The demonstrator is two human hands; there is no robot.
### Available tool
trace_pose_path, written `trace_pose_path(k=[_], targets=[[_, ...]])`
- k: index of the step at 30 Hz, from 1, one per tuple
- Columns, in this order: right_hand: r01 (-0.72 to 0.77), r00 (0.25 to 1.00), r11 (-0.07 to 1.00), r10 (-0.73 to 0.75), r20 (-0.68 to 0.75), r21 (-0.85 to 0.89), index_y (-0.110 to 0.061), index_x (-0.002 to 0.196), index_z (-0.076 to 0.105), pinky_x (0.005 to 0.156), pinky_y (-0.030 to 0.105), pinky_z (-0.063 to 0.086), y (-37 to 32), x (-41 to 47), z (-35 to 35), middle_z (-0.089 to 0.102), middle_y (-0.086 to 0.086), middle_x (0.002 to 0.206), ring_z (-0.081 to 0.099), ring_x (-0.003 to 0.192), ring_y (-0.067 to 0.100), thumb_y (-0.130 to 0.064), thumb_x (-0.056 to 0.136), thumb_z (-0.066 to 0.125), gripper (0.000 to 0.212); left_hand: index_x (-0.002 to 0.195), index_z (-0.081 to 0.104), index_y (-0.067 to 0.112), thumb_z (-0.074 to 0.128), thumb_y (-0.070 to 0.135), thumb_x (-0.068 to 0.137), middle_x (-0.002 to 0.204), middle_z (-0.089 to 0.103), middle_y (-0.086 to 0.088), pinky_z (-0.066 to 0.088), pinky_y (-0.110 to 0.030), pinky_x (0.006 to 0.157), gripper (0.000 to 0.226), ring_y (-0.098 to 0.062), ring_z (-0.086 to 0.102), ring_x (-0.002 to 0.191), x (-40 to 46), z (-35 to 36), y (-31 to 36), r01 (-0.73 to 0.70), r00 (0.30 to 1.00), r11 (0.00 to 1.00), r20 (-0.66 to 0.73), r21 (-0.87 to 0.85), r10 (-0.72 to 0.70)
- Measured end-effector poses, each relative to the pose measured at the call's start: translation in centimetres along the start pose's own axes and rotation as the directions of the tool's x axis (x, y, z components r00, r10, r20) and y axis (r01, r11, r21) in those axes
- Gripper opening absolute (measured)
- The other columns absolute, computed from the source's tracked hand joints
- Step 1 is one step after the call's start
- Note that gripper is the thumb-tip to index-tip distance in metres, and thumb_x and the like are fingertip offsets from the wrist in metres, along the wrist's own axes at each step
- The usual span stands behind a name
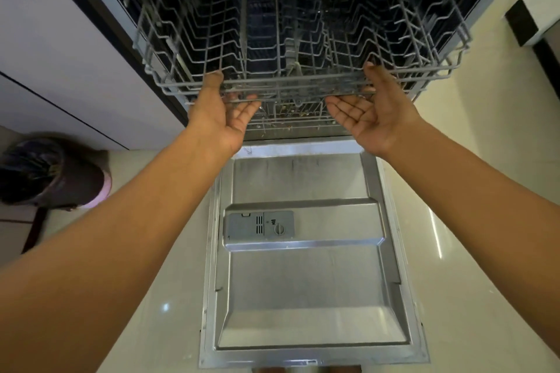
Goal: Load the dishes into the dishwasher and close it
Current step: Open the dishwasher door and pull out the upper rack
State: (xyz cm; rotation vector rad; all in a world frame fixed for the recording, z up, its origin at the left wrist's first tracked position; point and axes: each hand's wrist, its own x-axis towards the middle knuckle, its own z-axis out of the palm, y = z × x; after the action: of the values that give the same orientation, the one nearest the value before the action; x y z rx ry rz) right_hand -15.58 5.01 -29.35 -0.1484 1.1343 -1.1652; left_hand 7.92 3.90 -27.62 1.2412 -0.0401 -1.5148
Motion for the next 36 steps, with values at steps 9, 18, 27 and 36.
trace_pose_path(k=[9,18,27,36], targets=[[-0.001,0.999,0.999,0.003,-0.051,0.037,-0.011,0.136,0.057,0.09,0.047,0.063,2.7,-5.9,-2.5,0.07,0.03,0.119,0.077,0.095,0.037,-0.031,0.098,0.07,0.045,0.132,0.057,-0.002,0.063,0.022,0.102,0.124,0.069,-0.027,0.063,-0.049,0.082,0.038,-0.042,0.074,0.101,-4.9,-4.2,-2.9,-0.013,1.0,0.999,-0.014,-0.029,0.013],[-0.034,0.998,0.995,0.038,-0.046,0.091,-0.008,0.132,0.054,0.089,0.049,0.062,4.9,-10.4,-4.9,0.071,0.033,0.114,0.076,0.099,0.042,-0.026,0.095,0.073,0.045,0.1,0.058,0.005,0.067,0.016,0.099,0.114,0.066,-0.025,0.063,-0.051,0.086,0.015,-0.043,0.072,0.109,-9.5,-7.4,-4.7,-0.014,1.0,0.998,-0.021,-0.067,0.013],[-0.045,0.997,0.992,0.052,-0.062,0.117,-0.007,0.143,0.048,0.092,0.049,0.062,6.3,-13.9,-6.2,0.07,0.033,0.118,0.074,0.103,0.043,-0.025,0.096,0.072,0.056,0.101,0.062,0.005,0.066,0.017,0.1,0.133,0.064,-0.028,0.063,-0.047,0.087,0.013,-0.038,0.073,0.108,-12.6,-9.3,-5.9,-0.017,1.0,0.998,-0.022,-0.068,0.016],[-0.057,0.995,0.994,0.064,-0.071,0.096,-0.009,0.146,0.046,0.093,0.048,0.061,7.2,-15.5,-7.3,0.071,0.032,0.116,0.074,0.105,0.044,-0.027,0.096,0.072,0.059,0.105,0.062,0.009,0.066,0.017,0.099,0.122,0.071,-0.021,0.063,-0.048,0.088,0.01,-0.036,0.075,0.102,-14.2,-10.7,-6.7,-0.034,0.999,0.995,-0.036,-0.089,0.03]])
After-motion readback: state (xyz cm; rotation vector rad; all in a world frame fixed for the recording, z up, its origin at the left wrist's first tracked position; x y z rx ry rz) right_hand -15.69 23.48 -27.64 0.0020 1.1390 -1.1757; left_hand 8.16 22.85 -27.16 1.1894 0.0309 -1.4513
